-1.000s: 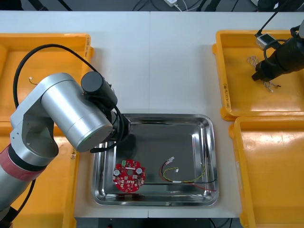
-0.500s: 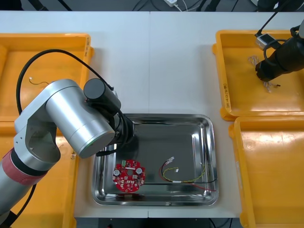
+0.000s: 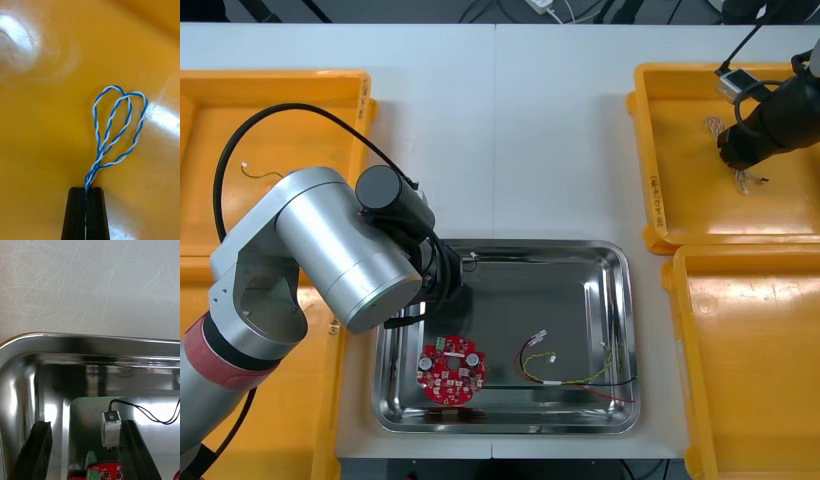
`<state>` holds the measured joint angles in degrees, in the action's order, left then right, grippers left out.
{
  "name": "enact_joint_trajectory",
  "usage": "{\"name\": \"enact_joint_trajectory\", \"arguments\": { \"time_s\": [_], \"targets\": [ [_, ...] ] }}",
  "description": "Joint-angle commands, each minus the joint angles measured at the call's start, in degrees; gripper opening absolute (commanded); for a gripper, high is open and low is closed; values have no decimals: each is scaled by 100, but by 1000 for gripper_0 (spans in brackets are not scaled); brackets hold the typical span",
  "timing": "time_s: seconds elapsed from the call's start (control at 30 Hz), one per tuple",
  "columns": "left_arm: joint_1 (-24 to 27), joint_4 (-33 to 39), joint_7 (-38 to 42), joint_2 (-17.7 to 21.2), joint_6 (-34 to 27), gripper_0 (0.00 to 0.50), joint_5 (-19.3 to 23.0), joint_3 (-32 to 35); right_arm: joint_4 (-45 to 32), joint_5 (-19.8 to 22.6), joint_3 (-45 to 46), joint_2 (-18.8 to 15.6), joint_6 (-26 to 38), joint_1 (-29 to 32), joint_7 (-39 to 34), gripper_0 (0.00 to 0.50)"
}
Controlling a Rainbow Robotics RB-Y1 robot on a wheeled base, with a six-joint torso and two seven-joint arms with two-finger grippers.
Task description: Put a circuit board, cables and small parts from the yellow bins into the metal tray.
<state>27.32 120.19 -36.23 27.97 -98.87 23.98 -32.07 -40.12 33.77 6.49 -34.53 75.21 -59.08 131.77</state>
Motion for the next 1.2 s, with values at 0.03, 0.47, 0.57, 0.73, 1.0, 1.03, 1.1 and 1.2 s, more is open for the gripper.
{"name": "enact_joint_trajectory", "arguments": {
  "time_s": [0.03,0.47,0.57,0.73,1.0,1.03,1.1,1.2],
  "targets": [
    [-52,206,371,-90,87,500,-69,-98,-760,-213,-25,43,521,-192,147,0],
    [-60,206,388,-72,184,500,-60,-98,-1929,-433,564,-1,2085,-192,94,0],
    [-52,206,388,-55,193,500,-42,-98,-2263,-486,616,-1,2472,-192,59,0],
    [-60,206,388,-46,210,500,-25,-98,-2711,-530,660,-1,3034,-192,-46,0],
    [-60,206,406,-28,246,500,-25,-98,-2896,-415,695,-1,3342,-192,-160,0],
    [-60,215,406,-28,254,500,-25,-98,-2931,-398,695,-1,3377,-183,-178,0],
    [-60,215,406,-28,254,500,-25,-98,-2975,-354,695,8,3430,-192,-196,0],
    [-60,241,415,16,246,500,-25,-98,-3072,-275,695,8,3479,-192,-231,0]
  ]
}}
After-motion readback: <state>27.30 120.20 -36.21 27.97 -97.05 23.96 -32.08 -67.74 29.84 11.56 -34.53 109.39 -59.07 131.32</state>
